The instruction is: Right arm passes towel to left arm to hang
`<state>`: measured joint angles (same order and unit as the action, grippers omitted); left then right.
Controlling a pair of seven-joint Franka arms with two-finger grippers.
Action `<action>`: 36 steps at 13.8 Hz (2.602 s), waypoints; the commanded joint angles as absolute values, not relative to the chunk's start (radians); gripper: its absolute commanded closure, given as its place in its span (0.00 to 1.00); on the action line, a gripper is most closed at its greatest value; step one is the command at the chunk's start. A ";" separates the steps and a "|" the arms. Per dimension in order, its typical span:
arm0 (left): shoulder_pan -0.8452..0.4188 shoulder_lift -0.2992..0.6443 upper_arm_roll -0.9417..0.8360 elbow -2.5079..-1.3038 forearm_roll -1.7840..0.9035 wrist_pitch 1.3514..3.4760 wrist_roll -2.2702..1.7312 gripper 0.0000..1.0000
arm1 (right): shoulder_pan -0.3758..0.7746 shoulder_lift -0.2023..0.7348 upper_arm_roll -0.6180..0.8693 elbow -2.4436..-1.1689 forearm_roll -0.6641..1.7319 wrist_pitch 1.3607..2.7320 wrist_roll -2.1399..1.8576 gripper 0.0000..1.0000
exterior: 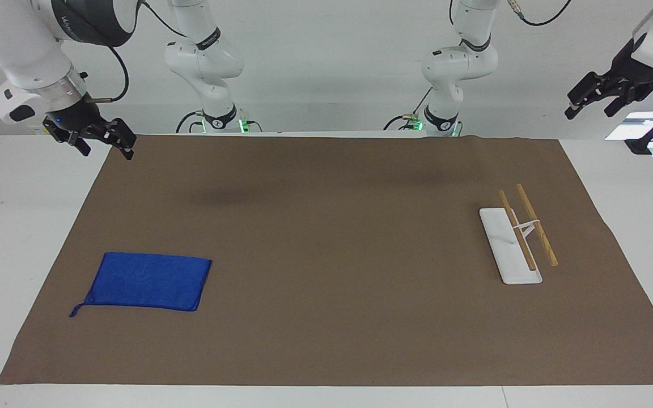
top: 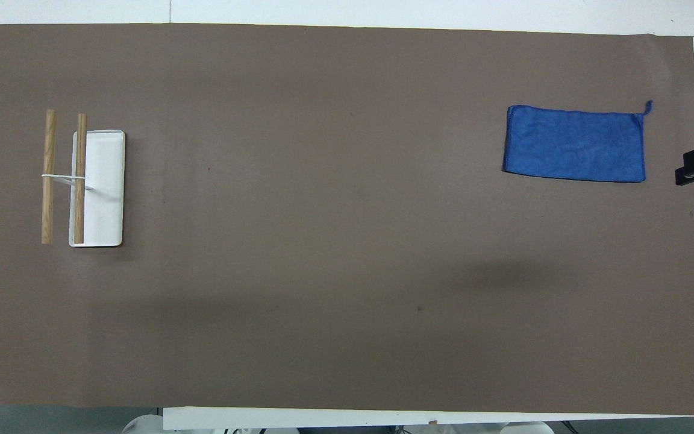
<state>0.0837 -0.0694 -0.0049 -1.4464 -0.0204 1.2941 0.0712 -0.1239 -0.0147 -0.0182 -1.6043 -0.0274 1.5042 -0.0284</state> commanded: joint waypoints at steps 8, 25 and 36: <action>0.075 -0.094 -0.003 -1.468 -0.003 1.284 0.074 0.01 | -0.133 -0.037 -0.012 -1.629 -0.034 1.494 -0.044 0.01; 0.075 -0.094 -0.003 -1.468 -0.003 1.284 0.074 0.01 | -0.144 0.368 0.026 -1.839 -0.044 2.239 -0.101 0.01; 0.075 -0.094 -0.003 -1.468 -0.003 1.284 0.074 0.01 | -0.192 0.374 0.026 -1.948 -0.046 2.361 -0.161 0.17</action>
